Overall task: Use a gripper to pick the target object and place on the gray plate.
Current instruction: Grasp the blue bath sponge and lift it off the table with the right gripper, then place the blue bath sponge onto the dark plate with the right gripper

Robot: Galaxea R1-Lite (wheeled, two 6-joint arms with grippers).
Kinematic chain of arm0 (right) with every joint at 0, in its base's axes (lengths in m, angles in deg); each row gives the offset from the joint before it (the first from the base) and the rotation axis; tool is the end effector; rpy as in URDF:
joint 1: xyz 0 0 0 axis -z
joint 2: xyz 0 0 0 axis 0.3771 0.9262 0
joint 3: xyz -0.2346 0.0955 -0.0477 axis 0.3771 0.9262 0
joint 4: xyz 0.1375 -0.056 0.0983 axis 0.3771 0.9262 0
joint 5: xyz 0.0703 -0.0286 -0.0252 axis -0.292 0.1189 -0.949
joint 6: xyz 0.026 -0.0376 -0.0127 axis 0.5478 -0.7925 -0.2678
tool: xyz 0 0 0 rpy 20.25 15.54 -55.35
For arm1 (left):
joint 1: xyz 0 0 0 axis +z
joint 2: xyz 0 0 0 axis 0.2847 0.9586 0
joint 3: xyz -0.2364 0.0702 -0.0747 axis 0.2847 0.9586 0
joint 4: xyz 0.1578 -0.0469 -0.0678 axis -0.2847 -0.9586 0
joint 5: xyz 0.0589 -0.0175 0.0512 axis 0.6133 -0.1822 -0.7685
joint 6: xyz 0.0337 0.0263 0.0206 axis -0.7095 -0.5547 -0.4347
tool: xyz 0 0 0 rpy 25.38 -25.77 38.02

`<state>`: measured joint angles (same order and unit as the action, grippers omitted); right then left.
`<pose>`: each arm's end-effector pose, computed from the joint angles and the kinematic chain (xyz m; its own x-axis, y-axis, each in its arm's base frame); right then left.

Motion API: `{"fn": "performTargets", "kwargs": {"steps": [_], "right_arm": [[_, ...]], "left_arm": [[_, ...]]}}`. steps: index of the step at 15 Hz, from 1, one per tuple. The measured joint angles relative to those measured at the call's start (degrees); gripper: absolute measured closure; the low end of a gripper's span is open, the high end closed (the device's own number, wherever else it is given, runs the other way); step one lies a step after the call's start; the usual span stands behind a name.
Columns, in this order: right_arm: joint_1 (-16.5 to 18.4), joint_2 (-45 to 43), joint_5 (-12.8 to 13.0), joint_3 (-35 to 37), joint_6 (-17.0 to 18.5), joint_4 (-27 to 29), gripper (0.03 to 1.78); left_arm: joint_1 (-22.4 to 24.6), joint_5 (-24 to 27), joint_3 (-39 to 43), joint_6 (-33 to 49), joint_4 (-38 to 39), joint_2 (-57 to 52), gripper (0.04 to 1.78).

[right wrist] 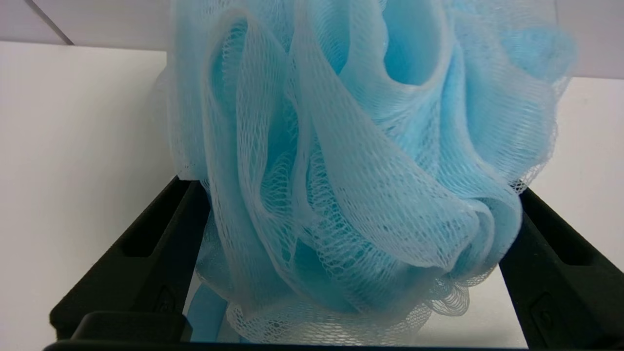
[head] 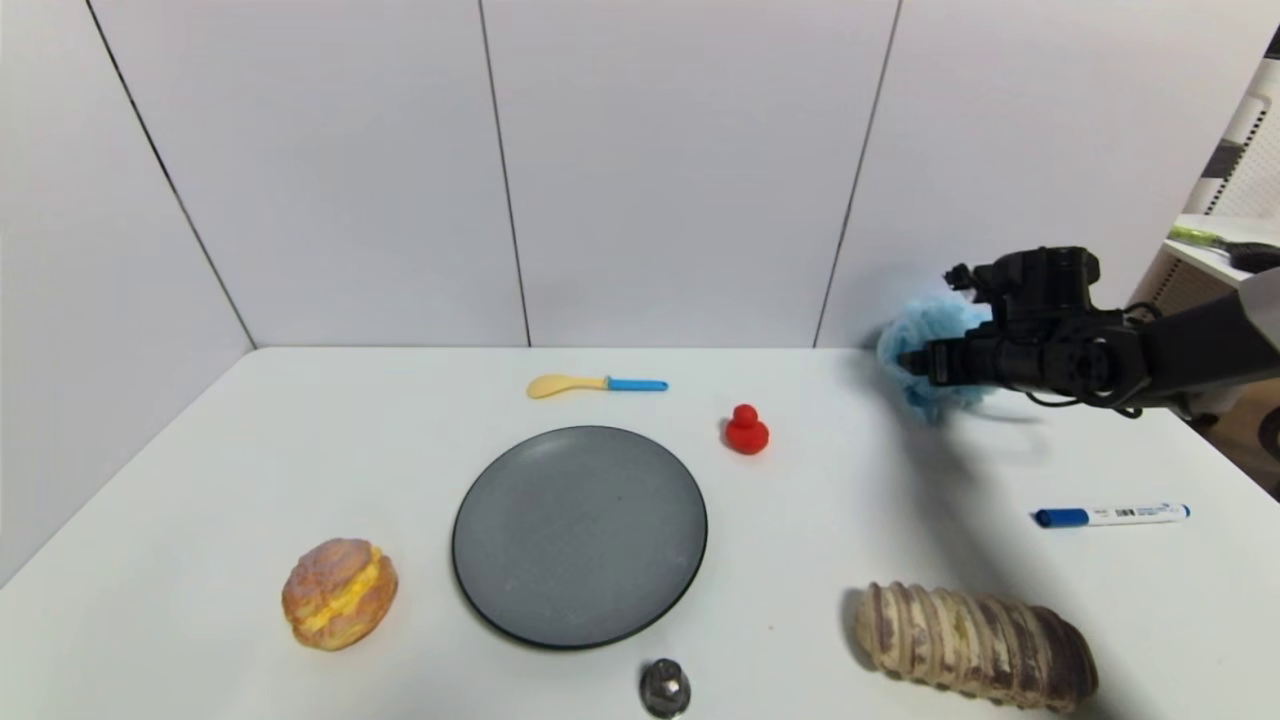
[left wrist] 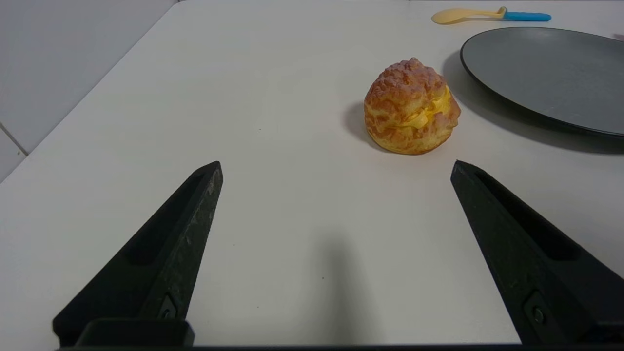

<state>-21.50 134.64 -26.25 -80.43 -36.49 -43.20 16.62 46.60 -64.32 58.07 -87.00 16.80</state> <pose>0.4214 -0.0094 0.0884 0.8660 -0.1073 -0.4884 0.0418 0.9888 -0.1431 0.0309 0.0005 0.0760 0.9999 0.0119 0.0053 -0.0118 0.9997 -0.0223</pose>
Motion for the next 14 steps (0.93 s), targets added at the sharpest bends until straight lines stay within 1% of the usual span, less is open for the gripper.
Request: {"fn": "performTargets", "kwargs": {"steps": [3,6,7,9,11,13,14], "right_arm": [[-0.2,0.5,0.0,0.0,0.0,0.0,0.10],[-0.2,0.7,0.0,0.0,0.0,0.0,0.56],[-0.3,0.7,0.0,0.0,0.0,0.0,0.69],[-0.3,0.7,0.0,0.1,-0.3,0.0,0.90],[-0.3,0.3,0.0,0.2,-0.4,0.1,1.05],[-0.3,-1.1,-0.1,1.3,-0.4,0.4,1.45],[-0.4,-2.5,-0.1,2.4,-0.3,0.6,1.48]], "left_arm": [[0.0,0.0,0.0,0.0,0.0,0.0,0.13],[0.0,0.0,0.0,0.0,0.0,0.0,0.13],[0.0,0.0,0.0,0.0,0.0,0.0,0.13],[0.0,0.0,0.0,0.0,0.0,0.0,0.13],[0.0,0.0,0.0,0.0,0.0,0.0,0.13],[0.0,0.0,0.0,0.0,0.0,0.0,0.13],[0.0,0.0,0.0,0.0,0.0,0.0,0.13]]}}
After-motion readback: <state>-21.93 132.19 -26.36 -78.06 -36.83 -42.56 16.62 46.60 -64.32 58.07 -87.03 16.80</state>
